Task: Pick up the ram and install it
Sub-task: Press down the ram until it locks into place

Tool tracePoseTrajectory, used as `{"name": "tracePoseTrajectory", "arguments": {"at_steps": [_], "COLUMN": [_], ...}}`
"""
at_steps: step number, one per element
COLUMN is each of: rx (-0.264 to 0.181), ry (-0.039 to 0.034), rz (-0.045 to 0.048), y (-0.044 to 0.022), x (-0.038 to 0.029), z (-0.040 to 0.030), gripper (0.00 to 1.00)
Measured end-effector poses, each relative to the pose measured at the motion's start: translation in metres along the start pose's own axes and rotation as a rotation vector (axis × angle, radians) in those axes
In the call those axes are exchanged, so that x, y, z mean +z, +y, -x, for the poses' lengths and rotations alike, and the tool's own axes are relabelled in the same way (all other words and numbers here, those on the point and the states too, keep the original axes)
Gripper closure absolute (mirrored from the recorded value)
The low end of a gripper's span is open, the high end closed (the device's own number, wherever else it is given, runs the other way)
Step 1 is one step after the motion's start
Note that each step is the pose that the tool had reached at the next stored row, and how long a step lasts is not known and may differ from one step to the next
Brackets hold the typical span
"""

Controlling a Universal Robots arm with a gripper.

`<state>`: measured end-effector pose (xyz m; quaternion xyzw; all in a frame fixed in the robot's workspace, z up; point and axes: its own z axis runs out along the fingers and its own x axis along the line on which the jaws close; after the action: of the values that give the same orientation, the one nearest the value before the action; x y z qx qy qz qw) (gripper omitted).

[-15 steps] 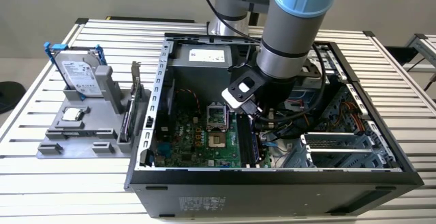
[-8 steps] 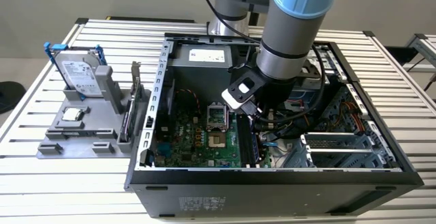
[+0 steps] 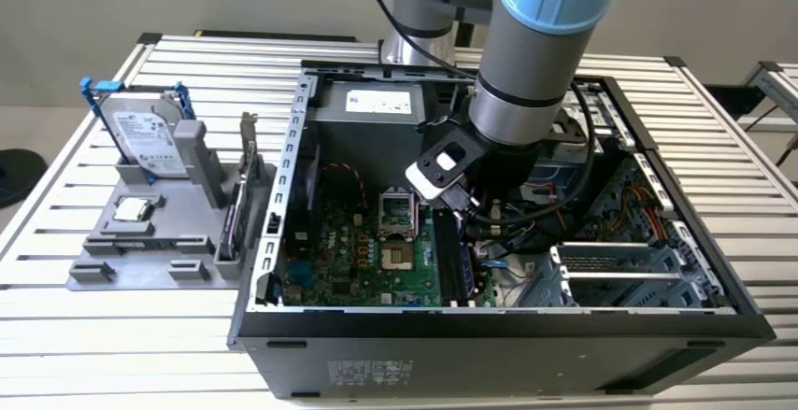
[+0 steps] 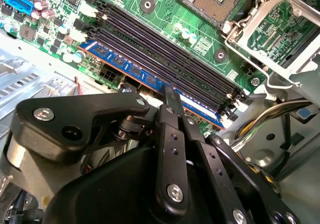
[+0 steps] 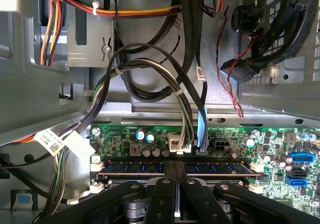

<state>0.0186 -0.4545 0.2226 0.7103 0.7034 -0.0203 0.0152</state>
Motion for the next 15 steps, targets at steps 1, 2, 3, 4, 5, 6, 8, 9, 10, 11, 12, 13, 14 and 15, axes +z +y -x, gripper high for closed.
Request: {"name": "tracePoseTrajectory", "arguments": {"at_steps": [1,2,3,4,5,6,8,9,10,11,12,13,14,15], "rx": [0.0,0.0,0.0,0.0,0.0,0.0,0.0,0.0,0.0,0.0,0.0,0.0,0.0,0.0], "ry": [0.0,0.0,0.0,0.0,0.0,0.0,0.0,0.0,0.0,0.0,0.0,0.0001,0.0,-0.0002], "rz": [0.0,0.0,0.0,0.0,0.0,0.0,0.0,0.0,0.0,0.0,0.0001,0.0001,0.0001,0.0], "y": [0.0,0.0,0.0,0.0,0.0,0.0,0.0,0.0,0.0,0.0,0.0,0.0,0.0,0.0], "x": [0.0,0.0,0.0,0.0,0.0001,0.0001,0.0001,0.0001,0.0001,0.0001,0.0001,0.0003,0.0006,0.0009], "z": [0.0,0.0,0.0,0.0,0.0,0.0,0.0,0.0,0.0,0.0,0.0,0.0,0.0,0.0], "gripper": [1.0,1.0,1.0,1.0,1.0,1.0,1.0,1.0,1.0,1.0,1.0,1.0,1.0,1.0]}}
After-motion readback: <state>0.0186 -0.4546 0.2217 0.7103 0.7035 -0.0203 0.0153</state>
